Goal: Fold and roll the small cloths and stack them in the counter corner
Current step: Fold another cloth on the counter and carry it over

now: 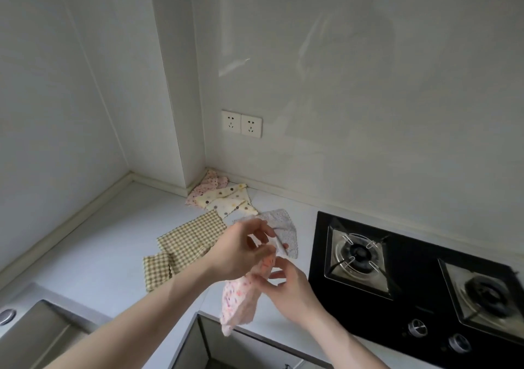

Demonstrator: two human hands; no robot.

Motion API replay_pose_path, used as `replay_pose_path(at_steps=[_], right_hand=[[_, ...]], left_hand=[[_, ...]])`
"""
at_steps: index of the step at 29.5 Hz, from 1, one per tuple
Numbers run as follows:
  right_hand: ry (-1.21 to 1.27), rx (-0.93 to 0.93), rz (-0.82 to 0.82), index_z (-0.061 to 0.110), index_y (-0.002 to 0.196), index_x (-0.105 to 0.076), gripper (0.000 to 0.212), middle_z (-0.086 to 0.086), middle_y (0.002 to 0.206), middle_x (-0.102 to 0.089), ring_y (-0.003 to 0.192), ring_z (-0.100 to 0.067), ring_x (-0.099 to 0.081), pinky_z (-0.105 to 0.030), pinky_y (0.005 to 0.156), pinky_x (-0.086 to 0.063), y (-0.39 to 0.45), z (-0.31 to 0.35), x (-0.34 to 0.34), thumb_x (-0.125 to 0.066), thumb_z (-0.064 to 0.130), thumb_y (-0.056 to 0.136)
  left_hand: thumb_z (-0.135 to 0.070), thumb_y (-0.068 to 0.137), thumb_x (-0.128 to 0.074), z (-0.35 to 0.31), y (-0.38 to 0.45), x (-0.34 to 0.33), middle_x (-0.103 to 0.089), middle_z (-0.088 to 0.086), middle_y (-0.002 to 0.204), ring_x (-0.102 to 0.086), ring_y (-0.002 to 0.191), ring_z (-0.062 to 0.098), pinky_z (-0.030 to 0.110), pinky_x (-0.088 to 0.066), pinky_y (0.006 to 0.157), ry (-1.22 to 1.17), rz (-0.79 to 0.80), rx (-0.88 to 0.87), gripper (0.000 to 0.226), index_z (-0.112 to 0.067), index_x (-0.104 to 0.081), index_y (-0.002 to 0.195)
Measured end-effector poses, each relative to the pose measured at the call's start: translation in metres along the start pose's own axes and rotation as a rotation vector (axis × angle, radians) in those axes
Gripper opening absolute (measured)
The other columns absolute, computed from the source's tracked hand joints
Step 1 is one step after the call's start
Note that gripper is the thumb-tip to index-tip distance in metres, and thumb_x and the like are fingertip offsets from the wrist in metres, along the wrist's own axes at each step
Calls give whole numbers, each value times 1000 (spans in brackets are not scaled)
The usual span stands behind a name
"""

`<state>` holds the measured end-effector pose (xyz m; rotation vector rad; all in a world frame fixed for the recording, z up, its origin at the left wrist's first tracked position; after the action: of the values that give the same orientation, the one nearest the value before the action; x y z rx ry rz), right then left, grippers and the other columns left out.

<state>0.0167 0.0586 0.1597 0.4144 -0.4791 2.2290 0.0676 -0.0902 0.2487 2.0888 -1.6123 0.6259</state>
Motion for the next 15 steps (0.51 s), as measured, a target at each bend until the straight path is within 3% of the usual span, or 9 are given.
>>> replay_pose_path(at_steps=[5, 8, 11, 15], right_hand=[[-15, 17, -95, 29, 88, -70, 3, 13, 91, -74, 88, 2, -68, -20, 73, -53, -16, -20, 30, -68, 28, 89], [-41, 41, -142, 23, 75, -68, 21, 15, 77, -69, 74, -1, -64, -19, 66, -47, -20, -40, 50, -63, 15, 94], [-65, 56, -138, 18, 74, -67, 24, 16, 69, -64, 63, -2, -57, -17, 59, -40, -16, -61, 62, -59, 7, 94], [-58, 34, -123, 25, 86, -71, 16, 21, 82, -71, 78, 6, -66, -11, 64, -48, -1, -96, 62, -62, 17, 96]], left_hand=[[-34, 91, -76, -9, -15, -13, -68, -18, 97, -62, 70, -3, 12, -47, 60, 72, -38, 5, 16, -30, -70, 105], [-33, 93, -73, -7, -24, -22, -70, -20, 93, -64, 69, -1, 12, -46, 60, 105, -68, 21, 7, -31, -71, 100], [-27, 98, -66, 6, -29, -36, -71, -20, 92, -64, 71, -1, 11, -45, 62, 131, -94, 64, 7, -30, -73, 98], [-27, 103, -59, 54, -28, -61, -71, -14, 93, -67, 77, 7, 21, -54, 69, 96, -88, 175, 14, -26, -72, 97]])
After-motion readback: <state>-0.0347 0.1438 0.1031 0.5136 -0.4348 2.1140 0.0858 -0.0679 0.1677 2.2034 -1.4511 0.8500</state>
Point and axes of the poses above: each hand's wrist, its own y-axis towards the middle knuckle, its own x-axis out of the back of the hand, z = x × y, the point moved 5 cm from there along y, towards the middle knuckle
